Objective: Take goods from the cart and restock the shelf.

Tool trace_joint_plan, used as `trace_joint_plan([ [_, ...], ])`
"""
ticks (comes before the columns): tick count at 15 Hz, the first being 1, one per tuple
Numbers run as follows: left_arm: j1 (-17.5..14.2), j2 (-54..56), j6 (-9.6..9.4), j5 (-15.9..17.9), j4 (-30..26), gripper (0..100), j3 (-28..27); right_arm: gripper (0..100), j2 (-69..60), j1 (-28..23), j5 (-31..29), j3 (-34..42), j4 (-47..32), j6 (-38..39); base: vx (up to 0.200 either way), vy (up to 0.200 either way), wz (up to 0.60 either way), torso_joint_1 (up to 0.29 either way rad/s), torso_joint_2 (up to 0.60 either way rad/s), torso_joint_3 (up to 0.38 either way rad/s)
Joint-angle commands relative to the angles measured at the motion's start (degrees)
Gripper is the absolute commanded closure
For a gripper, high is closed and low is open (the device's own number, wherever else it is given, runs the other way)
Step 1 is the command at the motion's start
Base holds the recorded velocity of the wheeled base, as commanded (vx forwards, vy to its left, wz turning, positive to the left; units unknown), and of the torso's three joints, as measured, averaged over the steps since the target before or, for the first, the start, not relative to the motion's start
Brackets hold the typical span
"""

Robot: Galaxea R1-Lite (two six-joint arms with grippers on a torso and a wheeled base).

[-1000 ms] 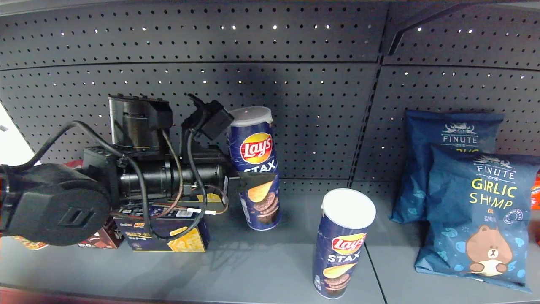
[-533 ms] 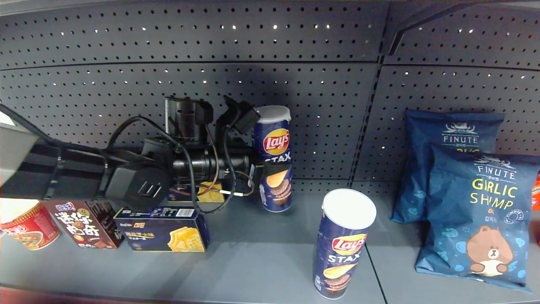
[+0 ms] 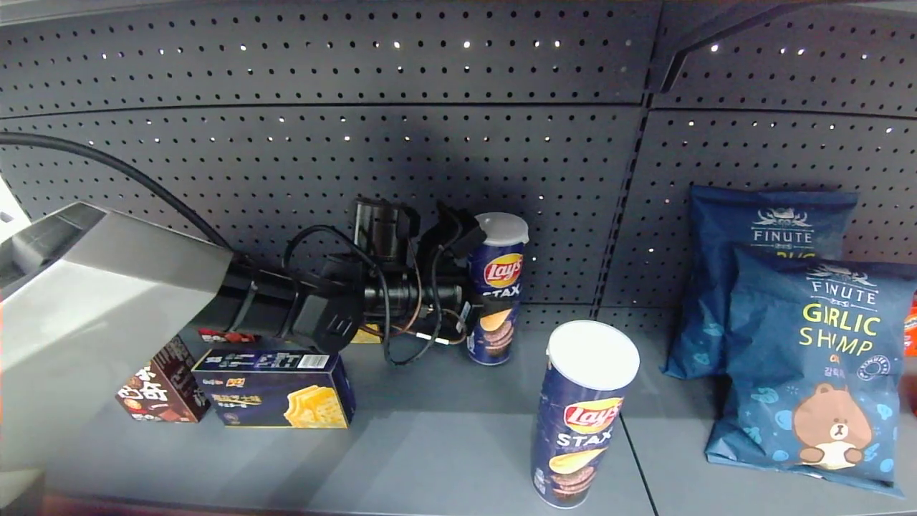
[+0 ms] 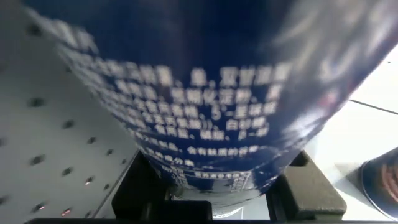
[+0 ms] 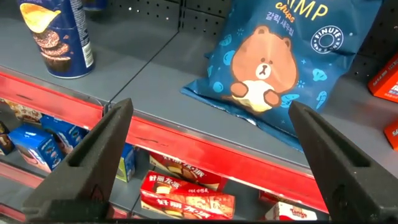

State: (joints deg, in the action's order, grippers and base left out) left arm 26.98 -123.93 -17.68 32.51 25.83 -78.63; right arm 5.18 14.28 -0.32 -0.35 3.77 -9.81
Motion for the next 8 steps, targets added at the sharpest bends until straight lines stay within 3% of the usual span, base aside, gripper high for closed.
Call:
trace_joint_plan([
  [1,0.71,-1.67,0.01,0.1,0.1,100,-1.35,0,0.27,-0.04,0.05,0.0,0.01,-0.03,0.0,0.0,0.0,0.0,0.0,0.0],
  [8,2.03,-5.53,0.45,0.01,4.14,100,-3.64,0,0.27,-0.04,-0.03,0.0,0.01,0.76,0.0,0.0,0.0,0.0,0.0,0.0],
])
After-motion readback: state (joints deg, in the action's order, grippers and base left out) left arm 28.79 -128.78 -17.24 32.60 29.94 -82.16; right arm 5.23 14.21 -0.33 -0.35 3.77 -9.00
